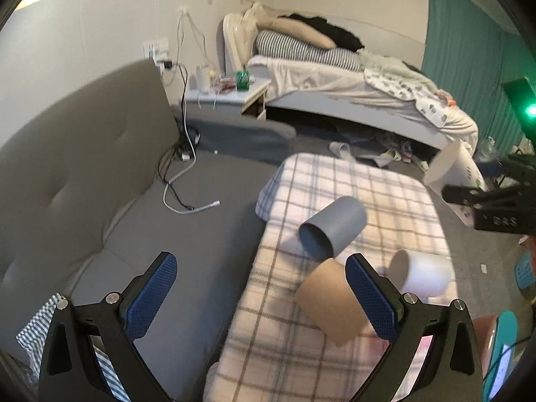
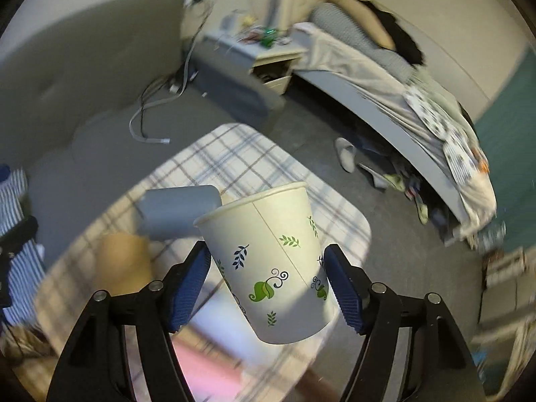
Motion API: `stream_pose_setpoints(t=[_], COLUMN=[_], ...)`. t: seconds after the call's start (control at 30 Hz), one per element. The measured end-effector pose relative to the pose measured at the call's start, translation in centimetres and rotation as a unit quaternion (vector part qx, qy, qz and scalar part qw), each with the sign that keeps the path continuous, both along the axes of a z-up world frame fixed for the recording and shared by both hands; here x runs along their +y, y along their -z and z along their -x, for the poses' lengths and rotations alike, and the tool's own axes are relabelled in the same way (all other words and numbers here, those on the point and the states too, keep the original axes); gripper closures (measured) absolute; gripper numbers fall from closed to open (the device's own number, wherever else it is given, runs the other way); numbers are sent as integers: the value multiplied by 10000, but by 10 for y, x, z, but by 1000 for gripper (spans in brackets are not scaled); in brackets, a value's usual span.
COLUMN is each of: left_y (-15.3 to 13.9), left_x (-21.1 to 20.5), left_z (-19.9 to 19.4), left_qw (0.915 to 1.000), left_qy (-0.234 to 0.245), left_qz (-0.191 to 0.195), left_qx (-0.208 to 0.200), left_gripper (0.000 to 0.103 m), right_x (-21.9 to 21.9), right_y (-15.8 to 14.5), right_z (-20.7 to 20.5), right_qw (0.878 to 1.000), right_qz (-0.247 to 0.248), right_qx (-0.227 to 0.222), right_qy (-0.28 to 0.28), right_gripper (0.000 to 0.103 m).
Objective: Flip cup upside down
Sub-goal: 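Lift the white cup with the right gripper and open it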
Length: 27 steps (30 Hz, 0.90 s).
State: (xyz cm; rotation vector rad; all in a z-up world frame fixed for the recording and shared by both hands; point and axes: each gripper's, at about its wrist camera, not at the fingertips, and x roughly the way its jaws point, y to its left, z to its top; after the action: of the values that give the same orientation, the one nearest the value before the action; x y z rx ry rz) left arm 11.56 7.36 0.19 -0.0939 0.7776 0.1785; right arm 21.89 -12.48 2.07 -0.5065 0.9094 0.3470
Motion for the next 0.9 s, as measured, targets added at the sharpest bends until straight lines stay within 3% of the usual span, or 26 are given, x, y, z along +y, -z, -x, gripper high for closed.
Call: stream_pose_setpoints(t=[0.1,0.23,0.47,0.6,0.9], left_y=[-13,-17,9,30,64], left_x=[-1,-3,1,4,13], left_z=[22,54,97,114,115], left_qw=[9999,9997,9995,9995,9994], left_qy=[77,177,308,325,242], left_qz=[29,48,-31,9,-113], left_qx=[-115,-177,-63,8,207], left_gripper=[0,0,0,0,0], right_x=[-14,-23,-23,-17,7], right_y=[-16,-14,44,84,138], right_z=[44,111,188,201,191], right_qw=[9989,9944,9693,9541,9481], right_qz=[-275,-630,-1575,-1870,-1859], right_qx=[18,133,540,739,932], right_qy=[383,839,1806,2221,2406], right_gripper=[33,33,33,33,33])
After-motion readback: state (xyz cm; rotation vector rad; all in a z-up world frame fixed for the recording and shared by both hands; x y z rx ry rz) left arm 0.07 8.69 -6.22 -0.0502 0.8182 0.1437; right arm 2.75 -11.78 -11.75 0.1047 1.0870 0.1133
